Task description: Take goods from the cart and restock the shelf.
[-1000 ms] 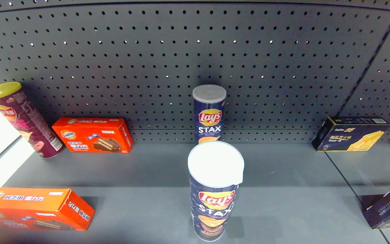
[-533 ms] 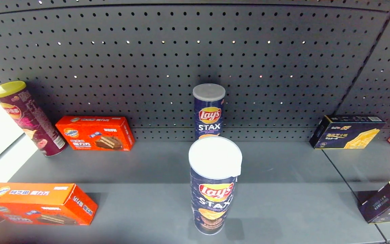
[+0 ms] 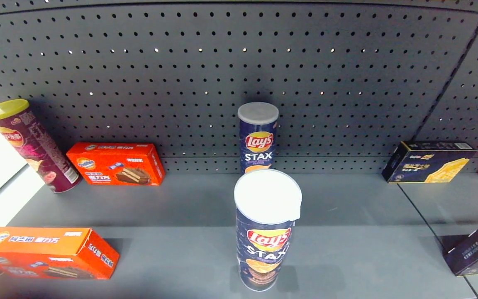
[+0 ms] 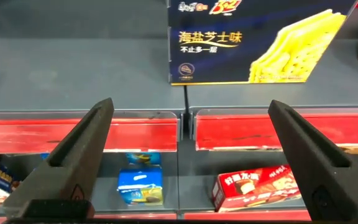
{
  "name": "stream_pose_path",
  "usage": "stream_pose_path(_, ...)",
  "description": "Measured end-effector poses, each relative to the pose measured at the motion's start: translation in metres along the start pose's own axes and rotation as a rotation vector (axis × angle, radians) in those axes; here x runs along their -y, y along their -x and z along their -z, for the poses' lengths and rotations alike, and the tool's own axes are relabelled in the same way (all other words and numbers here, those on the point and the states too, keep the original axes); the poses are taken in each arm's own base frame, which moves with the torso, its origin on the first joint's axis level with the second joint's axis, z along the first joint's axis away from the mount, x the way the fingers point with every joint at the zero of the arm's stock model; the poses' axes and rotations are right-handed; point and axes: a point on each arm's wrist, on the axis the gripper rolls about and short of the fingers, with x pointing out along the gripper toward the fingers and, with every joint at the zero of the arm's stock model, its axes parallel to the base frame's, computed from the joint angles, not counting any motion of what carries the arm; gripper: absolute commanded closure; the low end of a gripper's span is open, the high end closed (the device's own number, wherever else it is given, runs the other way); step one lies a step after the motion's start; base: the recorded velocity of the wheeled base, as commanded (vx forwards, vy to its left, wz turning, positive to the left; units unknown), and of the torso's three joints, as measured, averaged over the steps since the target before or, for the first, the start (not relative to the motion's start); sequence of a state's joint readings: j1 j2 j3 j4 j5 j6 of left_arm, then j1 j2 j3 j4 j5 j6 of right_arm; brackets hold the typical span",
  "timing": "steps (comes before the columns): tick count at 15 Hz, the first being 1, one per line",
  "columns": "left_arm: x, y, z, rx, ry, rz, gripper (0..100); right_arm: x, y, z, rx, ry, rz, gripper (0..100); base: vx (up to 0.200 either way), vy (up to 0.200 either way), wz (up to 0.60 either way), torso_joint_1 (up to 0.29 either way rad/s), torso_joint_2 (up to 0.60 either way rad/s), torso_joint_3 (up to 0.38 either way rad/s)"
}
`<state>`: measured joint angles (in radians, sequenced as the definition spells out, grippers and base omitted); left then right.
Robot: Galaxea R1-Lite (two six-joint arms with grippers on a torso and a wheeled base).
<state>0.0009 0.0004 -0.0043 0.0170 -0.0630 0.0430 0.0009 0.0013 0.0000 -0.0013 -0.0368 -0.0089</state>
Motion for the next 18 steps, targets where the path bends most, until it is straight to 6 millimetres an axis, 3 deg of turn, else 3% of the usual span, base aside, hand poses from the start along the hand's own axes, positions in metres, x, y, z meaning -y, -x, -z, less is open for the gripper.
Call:
stream_pose_path(2,0.0000,0.0000,0.0000,0.000,0.000,-0.001,0,0.0000,0.0000,0.0000,0.000,0.000,0.000,0,-0.200,0.000,0.00,0.005,0.00,0.005)
stream_pose_path(12,0.0000,0.0000,0.0000,0.000,-0.002,0.000,0,0.0000,0.0000,0.0000,0.000,0.000,-0.001,0,0.000,0.000,0.00,0.000,0.00,0.000)
stream_pose_path(14,0.0000,0.0000,0.0000,0.000,-0.001,0.000,0,0.0000,0.0000,0.0000,0.000,0.000,-0.001,0,-0.200,0.000,0.00,0.002,0.00,0.000)
stream_pose_path(18,0.0000,0.0000,0.0000,0.000,-0.002,0.000,0,0.0000,0.0000,-0.0001,0.001,0.000,0.000,0,0.000,0.000,0.00,0.000,0.00,0.000)
